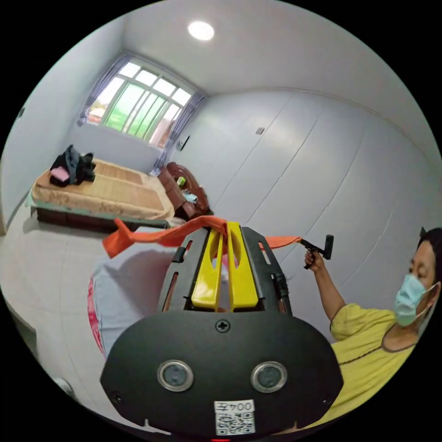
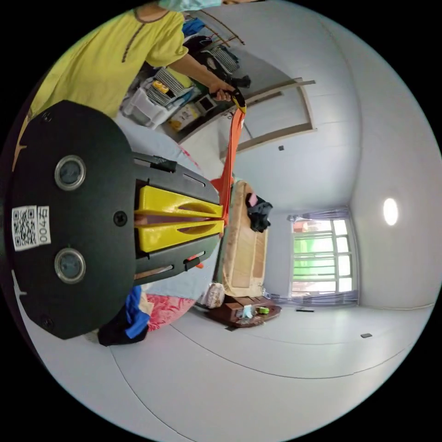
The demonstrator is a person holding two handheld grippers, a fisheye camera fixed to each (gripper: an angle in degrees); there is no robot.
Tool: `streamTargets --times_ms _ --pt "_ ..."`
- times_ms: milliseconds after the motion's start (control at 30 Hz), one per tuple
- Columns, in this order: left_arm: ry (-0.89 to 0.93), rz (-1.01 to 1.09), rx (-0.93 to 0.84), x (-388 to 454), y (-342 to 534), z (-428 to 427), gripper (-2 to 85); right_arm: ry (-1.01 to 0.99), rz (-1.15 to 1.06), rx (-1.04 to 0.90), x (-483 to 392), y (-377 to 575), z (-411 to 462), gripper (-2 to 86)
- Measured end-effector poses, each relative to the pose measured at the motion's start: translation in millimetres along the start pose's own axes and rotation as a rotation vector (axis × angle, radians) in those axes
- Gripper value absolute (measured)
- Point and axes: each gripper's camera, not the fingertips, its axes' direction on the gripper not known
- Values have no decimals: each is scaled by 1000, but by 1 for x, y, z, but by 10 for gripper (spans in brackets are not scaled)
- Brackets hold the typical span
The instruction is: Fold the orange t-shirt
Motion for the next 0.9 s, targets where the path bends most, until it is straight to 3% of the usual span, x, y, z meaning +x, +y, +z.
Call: streamTargets --times_ms 133,400,533,900 --pt "-64 -69 -106 -54 104 20 43 -61 104 -138 -5 120 61 -8" --pt "-126 -424 -282 -174 313 65 43 -29 431 -434 -17 348 174 -8" --pt "-152 -418 -418 -193 340 75 43 61 423 -553 -44 404 197 -8" --pt "-90 -442 -430 -222 365 51 38 176 315 -615 -107 459 172 -8"
